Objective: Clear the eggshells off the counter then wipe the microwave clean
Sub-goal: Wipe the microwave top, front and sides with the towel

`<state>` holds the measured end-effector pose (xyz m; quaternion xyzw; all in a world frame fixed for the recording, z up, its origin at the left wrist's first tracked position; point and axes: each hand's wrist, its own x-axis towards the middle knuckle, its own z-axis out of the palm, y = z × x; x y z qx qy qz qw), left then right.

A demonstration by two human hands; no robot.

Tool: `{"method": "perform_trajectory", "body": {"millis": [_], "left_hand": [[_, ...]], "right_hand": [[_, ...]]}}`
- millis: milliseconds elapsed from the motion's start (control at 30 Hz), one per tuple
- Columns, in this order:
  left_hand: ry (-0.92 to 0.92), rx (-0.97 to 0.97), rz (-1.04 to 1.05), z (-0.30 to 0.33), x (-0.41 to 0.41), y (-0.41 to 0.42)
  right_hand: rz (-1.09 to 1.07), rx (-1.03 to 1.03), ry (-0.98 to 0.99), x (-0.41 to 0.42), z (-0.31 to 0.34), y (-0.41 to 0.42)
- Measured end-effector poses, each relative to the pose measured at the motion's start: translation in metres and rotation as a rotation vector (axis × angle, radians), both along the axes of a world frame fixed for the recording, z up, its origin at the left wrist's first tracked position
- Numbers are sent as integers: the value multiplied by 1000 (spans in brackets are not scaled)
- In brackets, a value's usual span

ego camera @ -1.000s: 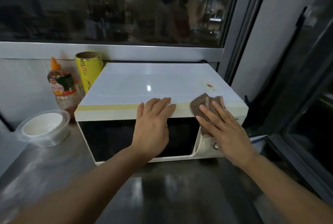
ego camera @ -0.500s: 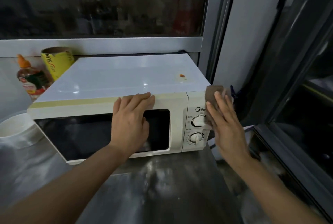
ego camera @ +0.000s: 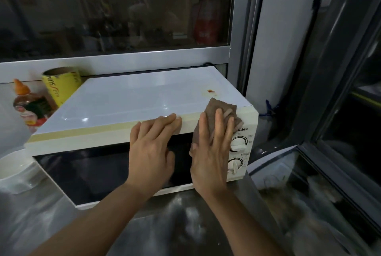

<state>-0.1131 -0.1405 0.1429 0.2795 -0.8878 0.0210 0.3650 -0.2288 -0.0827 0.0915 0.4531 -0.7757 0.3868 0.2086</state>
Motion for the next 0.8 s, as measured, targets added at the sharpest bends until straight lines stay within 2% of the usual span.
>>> {"method": "perform_trajectory", "body": {"millis": [267,400,600,700,800], "left_hand": [[21,-66,-66,-3,0,-14],[17,-86,-70,-4,0,-16],[-16,-91,-54,-8,2,-16],[-25,-90,-54,-7,2,-15],[-41,-93,-61,-6,3,-15]], "right_hand": [[-157,-156,-30,13,-44,-12],[-213,-134,-69,23,-66,-11],[-131,-89,-165,38,-63,1],[-99,-111,-109,31,-45,9],[-160,-182,-24,18,-19,-3]]}}
